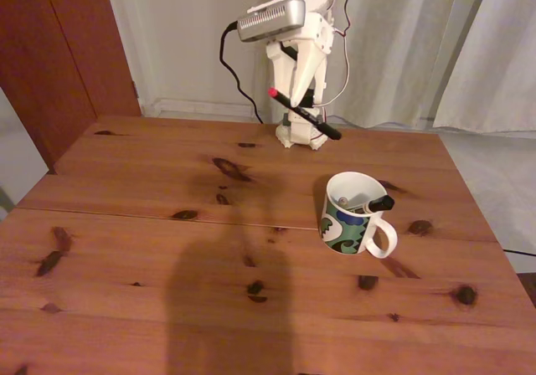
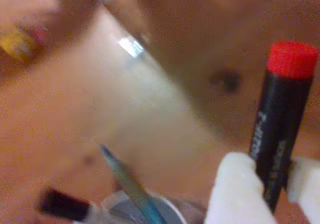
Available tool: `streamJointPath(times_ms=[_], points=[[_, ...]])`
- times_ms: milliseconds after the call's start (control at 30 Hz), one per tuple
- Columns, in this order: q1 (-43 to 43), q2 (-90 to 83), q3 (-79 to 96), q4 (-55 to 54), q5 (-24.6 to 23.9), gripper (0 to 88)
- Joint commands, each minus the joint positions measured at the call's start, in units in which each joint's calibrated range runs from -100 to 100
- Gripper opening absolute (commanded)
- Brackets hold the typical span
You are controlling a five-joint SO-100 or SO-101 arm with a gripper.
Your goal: Clean up the desk and place the pens and markers into the cup
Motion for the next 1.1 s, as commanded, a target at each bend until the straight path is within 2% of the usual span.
streamJointPath(times_ms=[0,133,600,733,1067], points=[[-0.08,0.8,-5.98,6.61,1.81,0.9],[-1.77,0.55,-8.15,11.25,1.81,0.9],[-5.71,0.47,-8.15,10.31,1.86,0.8],[-9.01,0.3,-6.25,2.65,1.86,0.9],[-9.33,-4.91,8.99,-16.62,1.81,0.9]])
